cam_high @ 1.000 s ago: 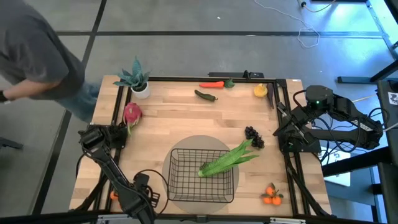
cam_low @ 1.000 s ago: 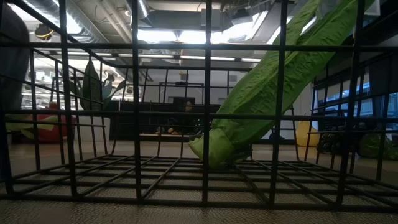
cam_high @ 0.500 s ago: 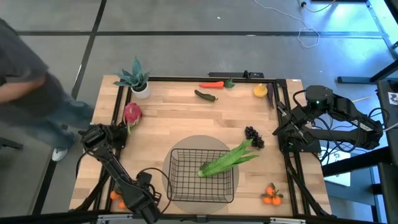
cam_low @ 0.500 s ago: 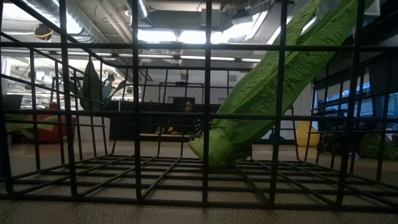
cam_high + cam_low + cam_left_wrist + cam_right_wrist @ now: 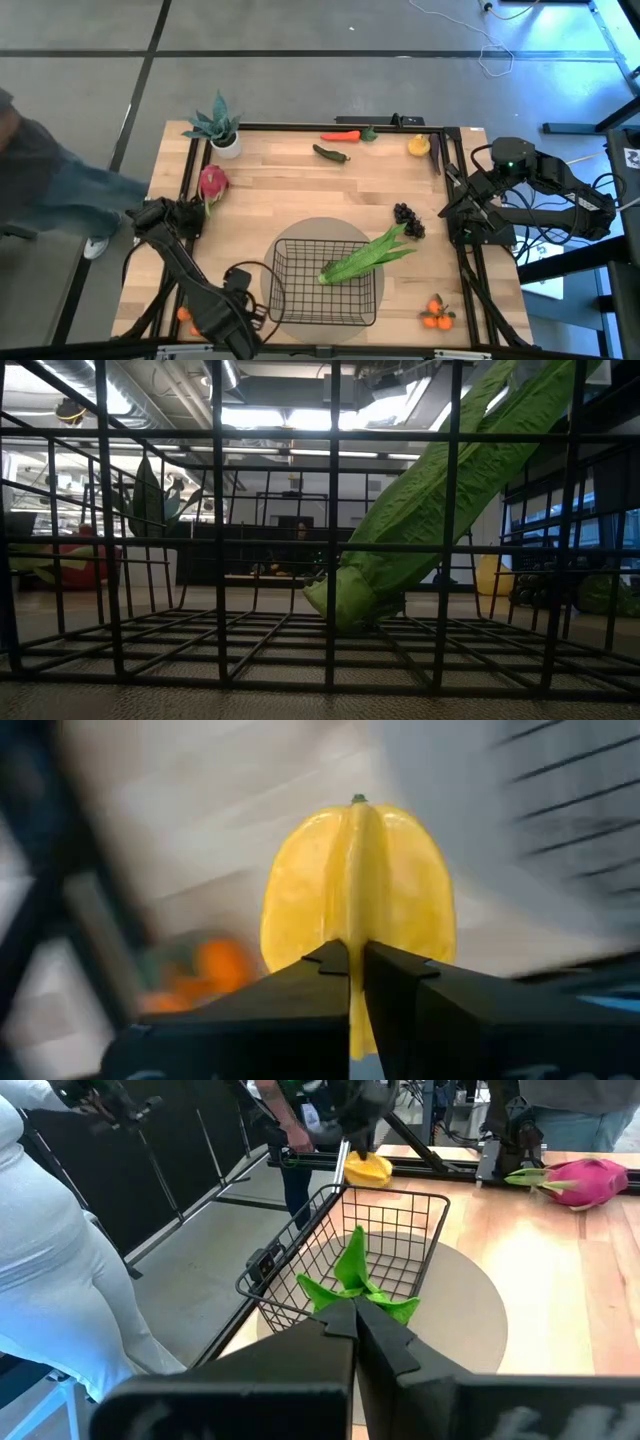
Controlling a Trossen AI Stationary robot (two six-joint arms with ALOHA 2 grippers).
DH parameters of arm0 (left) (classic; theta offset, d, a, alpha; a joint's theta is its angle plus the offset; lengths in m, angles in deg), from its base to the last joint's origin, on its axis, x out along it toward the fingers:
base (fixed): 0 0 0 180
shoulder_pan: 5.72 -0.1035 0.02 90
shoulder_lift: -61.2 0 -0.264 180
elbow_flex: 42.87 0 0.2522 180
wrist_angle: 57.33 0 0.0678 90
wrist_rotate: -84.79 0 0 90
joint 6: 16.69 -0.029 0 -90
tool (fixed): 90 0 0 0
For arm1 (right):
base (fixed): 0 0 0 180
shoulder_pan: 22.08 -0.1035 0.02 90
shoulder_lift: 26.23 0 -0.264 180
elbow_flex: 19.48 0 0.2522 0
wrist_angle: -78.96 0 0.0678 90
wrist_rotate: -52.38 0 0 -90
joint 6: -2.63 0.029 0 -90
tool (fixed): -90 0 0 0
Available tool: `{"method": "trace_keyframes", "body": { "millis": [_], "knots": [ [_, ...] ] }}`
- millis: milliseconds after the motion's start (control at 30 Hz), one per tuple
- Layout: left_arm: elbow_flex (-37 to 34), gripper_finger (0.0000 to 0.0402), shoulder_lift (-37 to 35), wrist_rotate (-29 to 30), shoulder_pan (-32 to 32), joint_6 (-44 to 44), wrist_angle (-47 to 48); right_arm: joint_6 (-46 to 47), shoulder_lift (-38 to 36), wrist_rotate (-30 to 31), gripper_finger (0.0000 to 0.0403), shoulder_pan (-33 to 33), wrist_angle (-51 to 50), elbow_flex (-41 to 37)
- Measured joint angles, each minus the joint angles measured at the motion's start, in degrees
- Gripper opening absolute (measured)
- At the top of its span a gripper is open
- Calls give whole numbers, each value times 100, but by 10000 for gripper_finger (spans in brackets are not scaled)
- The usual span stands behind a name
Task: Build produce basket
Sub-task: Put the star fruit into the black mesh basket
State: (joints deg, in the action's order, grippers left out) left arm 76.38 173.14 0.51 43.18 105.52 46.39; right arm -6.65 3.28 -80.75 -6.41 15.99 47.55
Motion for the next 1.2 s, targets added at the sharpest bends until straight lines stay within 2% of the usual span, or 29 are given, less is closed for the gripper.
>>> {"method": "trace_keyframes", "body": {
  "millis": [267, 433, 633, 733, 967, 1200],
  "knots": [
    [810, 0, -54, 799, -322, -949, 4, 0, -2, 4, 0, 1, 2, 0],
    [1268, 0, -56, 1066, -544, -1665, 5, 0, 0, 4, 0, -1, 2, 0],
    [1743, 0, -58, 1996, -919, -2425, 7, -6, -2, 4, 0, 0, 2, 0],
    [1755, 0, -54, 2201, -1148, -2955, -122, -9, -2, 4, 0, 1, 2, 0],
    [1749, 0, 192, 2253, -1761, -4454, -793, -20, -2, 3, 0, 1, 2, 0],
    [1735, 0, 548, 1432, -2042, -5431, -1116, -22, 0, 2, 0, -1, 4, 0]
  ]
}}
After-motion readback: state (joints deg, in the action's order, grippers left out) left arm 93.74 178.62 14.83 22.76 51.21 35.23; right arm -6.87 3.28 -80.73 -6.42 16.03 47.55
